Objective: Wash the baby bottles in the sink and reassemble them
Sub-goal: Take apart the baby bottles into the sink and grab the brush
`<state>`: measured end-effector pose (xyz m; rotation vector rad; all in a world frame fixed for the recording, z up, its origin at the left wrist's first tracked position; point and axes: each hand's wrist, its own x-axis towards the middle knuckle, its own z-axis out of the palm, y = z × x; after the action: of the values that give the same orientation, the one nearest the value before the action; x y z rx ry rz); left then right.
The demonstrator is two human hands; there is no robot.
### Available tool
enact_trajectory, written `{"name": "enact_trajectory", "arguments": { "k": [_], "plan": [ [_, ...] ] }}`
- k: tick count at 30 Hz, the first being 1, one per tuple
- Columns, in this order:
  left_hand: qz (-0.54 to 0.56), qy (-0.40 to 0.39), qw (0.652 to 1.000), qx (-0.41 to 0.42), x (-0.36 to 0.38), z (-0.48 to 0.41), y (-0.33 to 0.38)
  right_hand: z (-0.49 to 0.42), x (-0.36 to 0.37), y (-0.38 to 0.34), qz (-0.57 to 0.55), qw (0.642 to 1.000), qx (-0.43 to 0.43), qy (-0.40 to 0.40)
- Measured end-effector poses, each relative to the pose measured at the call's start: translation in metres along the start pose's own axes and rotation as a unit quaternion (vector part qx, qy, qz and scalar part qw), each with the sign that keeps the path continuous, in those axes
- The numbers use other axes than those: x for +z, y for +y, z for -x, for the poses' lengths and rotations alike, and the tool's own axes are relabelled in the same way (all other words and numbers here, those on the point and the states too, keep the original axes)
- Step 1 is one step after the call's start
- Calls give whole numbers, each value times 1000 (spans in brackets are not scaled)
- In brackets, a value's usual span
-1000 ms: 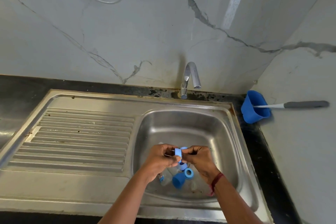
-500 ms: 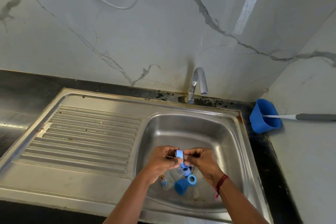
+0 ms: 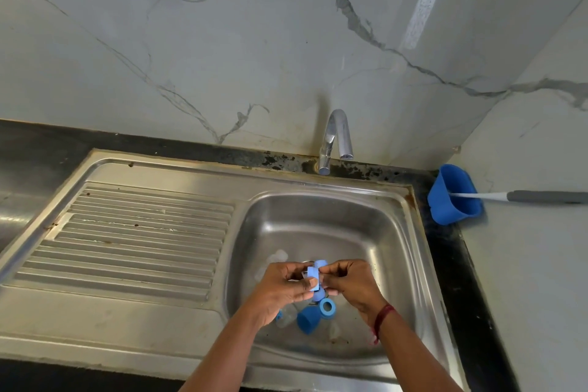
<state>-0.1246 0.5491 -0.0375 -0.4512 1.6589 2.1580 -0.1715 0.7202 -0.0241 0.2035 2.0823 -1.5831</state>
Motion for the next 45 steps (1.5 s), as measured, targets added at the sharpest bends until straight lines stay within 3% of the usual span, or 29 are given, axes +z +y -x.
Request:
{"name": "enact_trajectory", "arguments": {
  "k": [10,16,19,27,35,45],
  "plan": [
    [-28,27,995,-96,-5,0,-28,7,18,37,-35,995,89,0],
    [-15,30,989,-141,-14,-1,-37,14,22,47,-17,991,90,-101],
    [-39,17,987,-155,-15,-3,-40,11,24,53,44,988,60,-134],
    [-11,95,976,-197,-16,-30,-41,-17,15,61,62,993,61,-76],
    [9,185,966,-181,-12,-85,-36,-66,-17,74,131,983,91,95],
    [-105,210,950,-205,-5,-155,-29,-105,-25,93,326,935,132,54]
  ]
}}
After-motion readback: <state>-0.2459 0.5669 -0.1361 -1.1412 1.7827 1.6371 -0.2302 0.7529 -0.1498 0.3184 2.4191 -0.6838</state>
